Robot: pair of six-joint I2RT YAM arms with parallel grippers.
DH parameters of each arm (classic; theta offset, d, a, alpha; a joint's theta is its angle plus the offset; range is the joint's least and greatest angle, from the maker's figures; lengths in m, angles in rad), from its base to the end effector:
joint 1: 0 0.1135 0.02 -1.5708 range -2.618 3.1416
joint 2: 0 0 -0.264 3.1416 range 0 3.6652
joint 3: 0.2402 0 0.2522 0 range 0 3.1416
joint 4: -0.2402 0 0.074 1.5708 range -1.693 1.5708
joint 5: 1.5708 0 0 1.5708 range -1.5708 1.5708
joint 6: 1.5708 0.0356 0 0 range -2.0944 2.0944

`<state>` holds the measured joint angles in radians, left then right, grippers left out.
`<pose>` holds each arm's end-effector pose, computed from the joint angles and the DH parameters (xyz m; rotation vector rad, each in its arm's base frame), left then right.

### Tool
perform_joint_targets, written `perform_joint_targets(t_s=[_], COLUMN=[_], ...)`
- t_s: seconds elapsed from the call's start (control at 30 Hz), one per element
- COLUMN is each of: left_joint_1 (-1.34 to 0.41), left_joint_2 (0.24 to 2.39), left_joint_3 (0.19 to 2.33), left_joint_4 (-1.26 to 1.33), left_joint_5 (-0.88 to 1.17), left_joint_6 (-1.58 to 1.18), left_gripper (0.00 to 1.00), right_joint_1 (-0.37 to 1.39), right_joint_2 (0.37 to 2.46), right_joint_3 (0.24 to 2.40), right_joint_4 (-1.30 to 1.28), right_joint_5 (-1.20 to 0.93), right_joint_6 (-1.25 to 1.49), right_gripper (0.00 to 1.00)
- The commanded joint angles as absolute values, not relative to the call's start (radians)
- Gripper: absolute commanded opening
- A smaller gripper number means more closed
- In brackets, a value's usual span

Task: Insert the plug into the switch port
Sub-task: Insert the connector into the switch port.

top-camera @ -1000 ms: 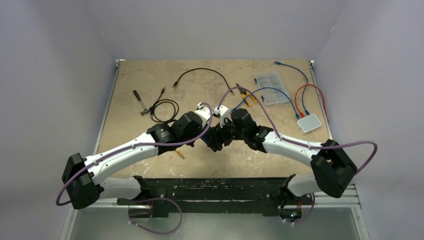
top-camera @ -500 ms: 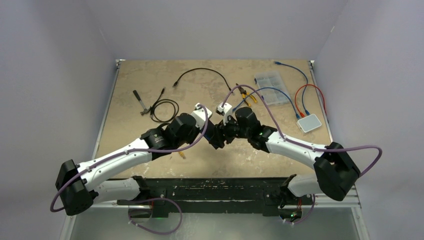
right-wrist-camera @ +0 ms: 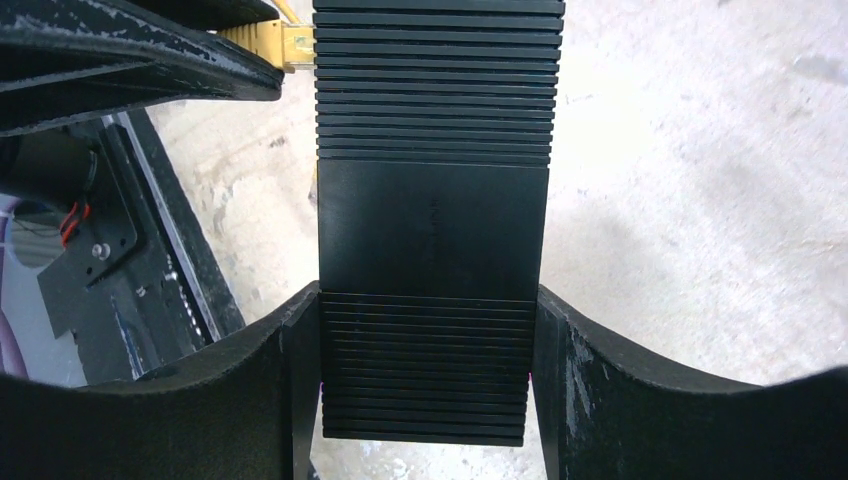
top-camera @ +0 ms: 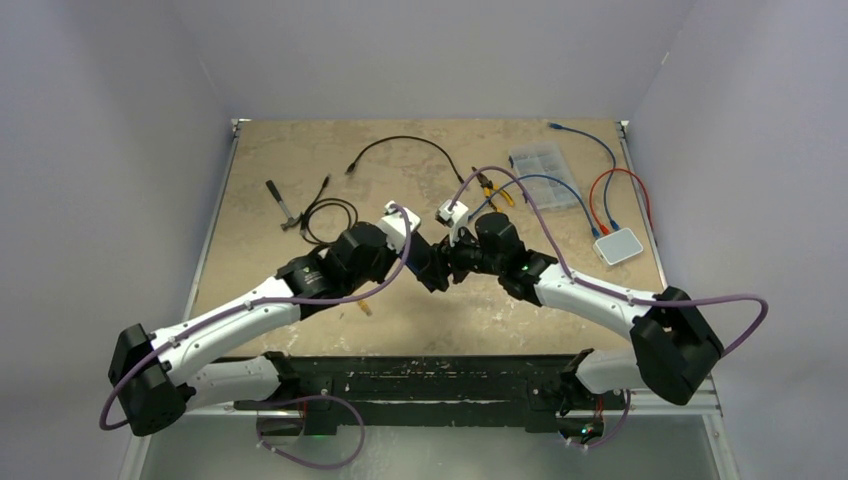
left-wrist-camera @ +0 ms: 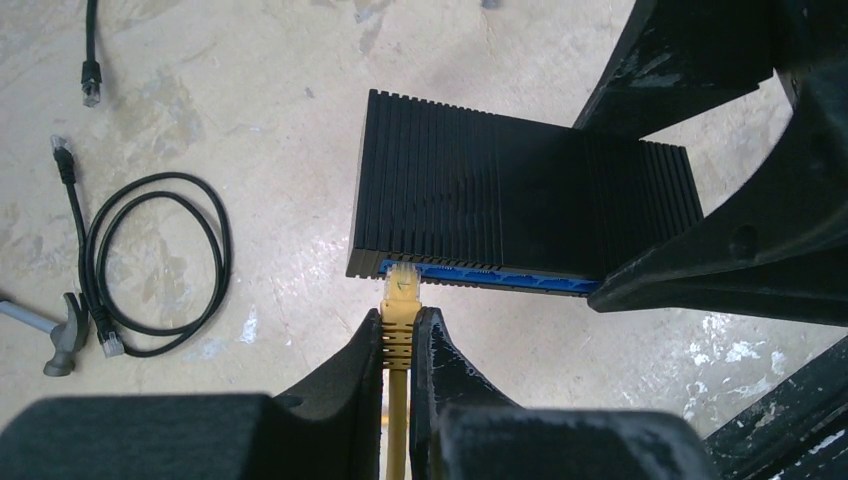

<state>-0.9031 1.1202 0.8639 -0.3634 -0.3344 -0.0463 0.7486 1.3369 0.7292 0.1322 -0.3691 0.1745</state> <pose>0.1608 -0.1850 0.2846 0.7229 2.0324 -0.1832 0.2033 0.2064 0.2306 -0.8374 1.9784 0.9365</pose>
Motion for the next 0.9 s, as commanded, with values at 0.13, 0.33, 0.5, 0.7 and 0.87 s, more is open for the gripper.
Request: perform_joint_targets(t_s=[0.13, 0.33, 0.5, 0.7, 0.87], left_joint_1=[-0.803, -0.890, -0.890, -0.889, -0.888], left_joint_2=[1.095, 1.188, 1.167, 1.092, 1.022], left_joint_3=[0.902, 0.894, 0.874, 0.879, 0.940], left_joint_4=[-0.169, -0.099, -0.069, -0.176, -0.345], left_joint_5=[-0.289, -0.263, -0.277, -0.327, -0.394], left_joint_6=[-0.025, -0.056, -0.080, -0.111, -0.123], left_gripper=[0.00, 0.00, 0.03, 0.25, 0.40], right_joint_1=[0.810, 0.820, 0.812, 0.739, 0.706], right_joint_2=[1.279, 1.300, 1.290, 1.296, 1.312], right_joint_3=[0.766, 0.781, 0.769, 0.760, 0.768], right_joint_4=[0.260, 0.275, 0.229, 0.151, 0.097], right_joint_5=[-0.647, -0.657, -0.561, -0.362, -0.261], right_joint_6=[0.151, 0.160, 0.182, 0.204, 0.192], right_gripper=[0.00, 0.00, 0.00, 0.00, 0.00])
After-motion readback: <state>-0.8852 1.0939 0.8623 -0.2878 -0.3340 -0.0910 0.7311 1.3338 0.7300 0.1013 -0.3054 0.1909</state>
